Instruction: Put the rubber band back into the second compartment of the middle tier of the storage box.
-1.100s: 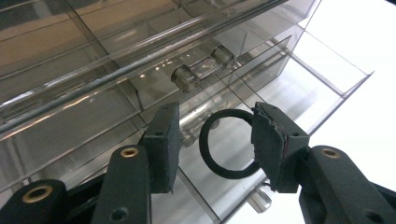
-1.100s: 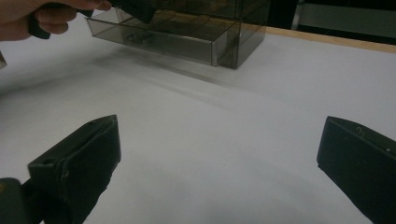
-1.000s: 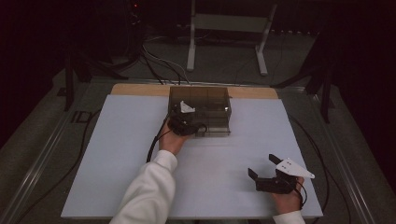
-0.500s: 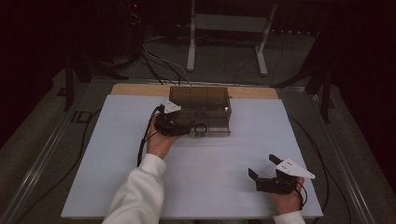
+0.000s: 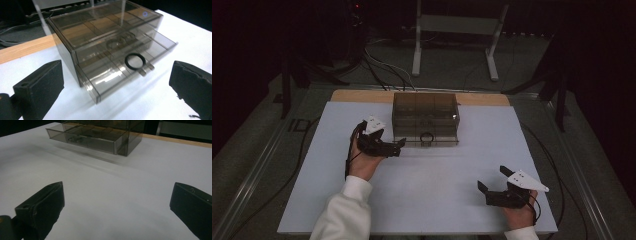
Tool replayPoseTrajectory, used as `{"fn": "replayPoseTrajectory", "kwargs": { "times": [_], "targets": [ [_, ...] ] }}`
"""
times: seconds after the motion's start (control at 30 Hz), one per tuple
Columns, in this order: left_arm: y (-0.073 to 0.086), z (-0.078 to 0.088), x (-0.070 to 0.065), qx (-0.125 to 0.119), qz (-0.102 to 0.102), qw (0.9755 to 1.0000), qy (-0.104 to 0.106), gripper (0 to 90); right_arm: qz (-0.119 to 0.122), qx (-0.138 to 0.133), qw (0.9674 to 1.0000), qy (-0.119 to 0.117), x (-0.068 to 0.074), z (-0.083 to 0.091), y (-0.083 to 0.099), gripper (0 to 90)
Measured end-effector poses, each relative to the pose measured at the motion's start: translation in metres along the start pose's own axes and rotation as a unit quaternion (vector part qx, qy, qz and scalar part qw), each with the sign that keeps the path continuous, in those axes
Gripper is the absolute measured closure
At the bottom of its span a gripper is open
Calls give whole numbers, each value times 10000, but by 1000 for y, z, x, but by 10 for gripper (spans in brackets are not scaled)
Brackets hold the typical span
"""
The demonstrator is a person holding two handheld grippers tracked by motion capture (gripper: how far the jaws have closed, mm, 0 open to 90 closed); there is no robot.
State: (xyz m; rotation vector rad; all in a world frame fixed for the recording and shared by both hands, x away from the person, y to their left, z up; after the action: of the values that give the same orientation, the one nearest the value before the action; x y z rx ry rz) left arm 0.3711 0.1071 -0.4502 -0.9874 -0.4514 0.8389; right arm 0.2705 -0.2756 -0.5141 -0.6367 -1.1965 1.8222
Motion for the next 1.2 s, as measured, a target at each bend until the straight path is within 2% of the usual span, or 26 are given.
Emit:
{"fn": "replayPoseTrajectory", "kwargs": {
  "times": [0.13, 0.3, 0.43, 0.6, 0.67, 0.77, 0.9, 1.0, 1.07, 1.2],
  "targets": [
    [11, 12, -2, -78, -152, 9998, 49, 3, 6, -7, 10000, -15, 1, 0, 0, 3],
    [30, 31, 3, -199, -141, 9996, -108, 4, 4, 8, 10000, -67, 2, -1, 0, 3],
    [53, 47, 9, -187, -204, 9993, -235, 3, -42, 25, 10000, -84, 2, 0, 0, 3],
    [77, 67, 19, -238, -63, 9987, -441, 3, -86, 47, 9999, -83, 3, -1, 0, 3],
    [84, 75, 23, -335, -50, 9977, -591, 4, -104, 62, 9999, -63, 4, 0, 0, 2],
    [95, 87, 28, -477, 83, 9963, -709, 4, -96, 39, 9999, -54, 3, 0, 0, 2],
    [104, 95, 32, -636, 231, 9942, -841, 4, -100, 61, 9999, -23, 2, -1, 1, 2],
    [107, 97, 34, -686, 254, 9936, -857, 4, -90, 34, 10000, -20, 2, 0, 0, 2],
    [110, 102, 37, -800, 305, 9923, -897, 4, -75, 19, 10000, -20, 2, -1, 0, 2],
    [116, 106, 39, -863, 413, 9917, -863, 4, -74, 12, 10000, -28, 2, -1, -1, 3]
  ]
}}
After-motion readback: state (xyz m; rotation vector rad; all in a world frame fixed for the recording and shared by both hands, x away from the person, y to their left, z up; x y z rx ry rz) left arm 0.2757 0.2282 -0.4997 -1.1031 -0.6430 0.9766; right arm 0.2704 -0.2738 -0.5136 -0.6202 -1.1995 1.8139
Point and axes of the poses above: each handheld gripper's, and its own axes: z roughly backward along the jaws, y roughly out of its underside, x roughly to its left, the point moved 4 cm from there along -z, roughly forward along the jaws, and after that the axes turned 1 degree about y, right-handed, at the moved point
